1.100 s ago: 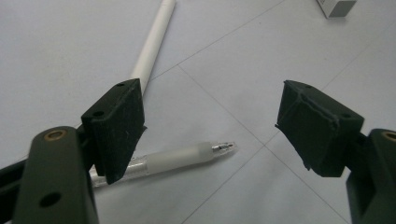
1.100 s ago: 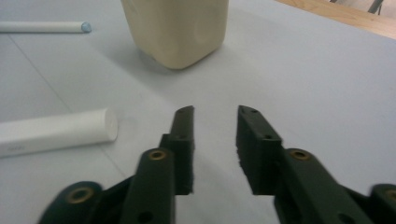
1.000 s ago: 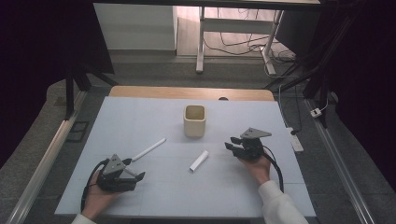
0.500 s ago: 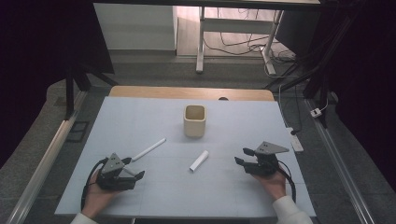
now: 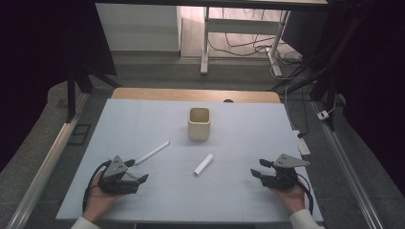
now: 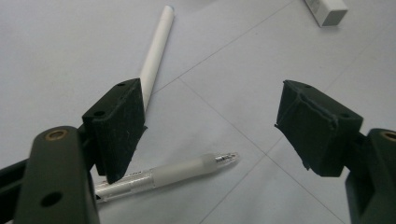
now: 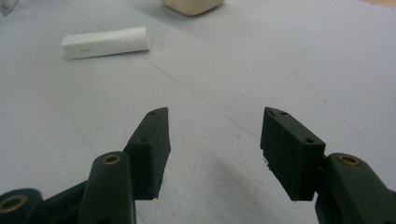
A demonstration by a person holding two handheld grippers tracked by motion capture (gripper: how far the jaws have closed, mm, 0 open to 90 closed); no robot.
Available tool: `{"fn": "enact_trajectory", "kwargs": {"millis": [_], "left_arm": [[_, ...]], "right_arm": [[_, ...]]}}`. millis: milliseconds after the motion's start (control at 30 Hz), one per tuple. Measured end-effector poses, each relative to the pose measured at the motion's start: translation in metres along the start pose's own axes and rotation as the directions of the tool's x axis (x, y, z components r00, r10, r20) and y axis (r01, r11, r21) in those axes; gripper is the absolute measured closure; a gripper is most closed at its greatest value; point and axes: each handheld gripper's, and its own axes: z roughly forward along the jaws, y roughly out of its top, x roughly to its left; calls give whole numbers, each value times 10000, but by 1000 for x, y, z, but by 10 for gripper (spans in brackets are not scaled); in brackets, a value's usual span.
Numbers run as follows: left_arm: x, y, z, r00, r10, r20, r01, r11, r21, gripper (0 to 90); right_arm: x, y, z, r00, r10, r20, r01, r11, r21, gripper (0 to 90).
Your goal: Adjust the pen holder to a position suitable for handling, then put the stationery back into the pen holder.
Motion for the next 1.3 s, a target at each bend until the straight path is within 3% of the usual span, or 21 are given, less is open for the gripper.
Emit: {"fn": "enact_trajectory", "kwargs": {"millis": [300,333,433,500,567,600,633,700,767,800,833,1033,1133,1267,1300], "left_arm": [[-2,5,-2,9996,271,105,-272,9995,146,240],[-1,9,-3,9982,349,479,-366,9987,358,239],[0,17,-5,9940,640,885,-697,9957,618,239],[0,20,-6,9922,812,945,-876,9940,659,240],[2,31,-10,9858,1218,1157,-1316,9879,814,241],[2,31,-10,9858,1218,1157,-1316,9879,814,241],[5,38,-13,9795,1409,1441,-1563,9825,1016,241],[5,44,-15,9761,1607,1466,-1793,9760,1237,241],[5,51,-18,9675,1955,1606,-2207,9625,1577,241],[5,51,-18,9675,1955,1606,-2207,9625,1577,241],[5,58,-21,9574,2278,1774,-2595,9483,1827,241],[5,74,-27,9254,2996,2320,-3488,9128,2126,241],[7,77,-27,9215,3066,2384,-3579,9088,2145,240],[10,77,-26,9202,3056,2445,-3584,9091,2125,241],[11,77,-26,9175,3134,2450,-3662,9059,2125,243]], "right_arm": [[3,1,-3,9993,-353,-94,354,9993,102,413],[3,1,-4,9993,-356,-93,357,9993,88,412],[3,0,-5,9994,-332,-92,334,9994,131,411],[2,-2,-5,9993,-331,-161,334,9993,153,410],[2,-3,-7,9993,-346,-132,349,9991,235,408],[2,-3,-7,9995,-305,-128,307,9994,183,408],[2,-3,-7,9995,-291,-113,293,9994,158,407],[2,-3,-9,9994,-327,-128,330,9992,225,407],[3,-4,-9,9992,-381,-92,384,9989,277,407],[3,-4,-8,9991,-403,-93,406,9987,306,406],[3,-4,-8,9991,-397,-140,402,9987,301,406],[4,-4,-7,9988,-448,-201,454,9985,312,406],[4,-4,-7,9987,-467,-191,473,9983,340,405],[4,-4,-7,9986,-490,-189,496,9982,330,405],[4,-4,-7,9986,-493,-184,499,9982,333,405]]}}
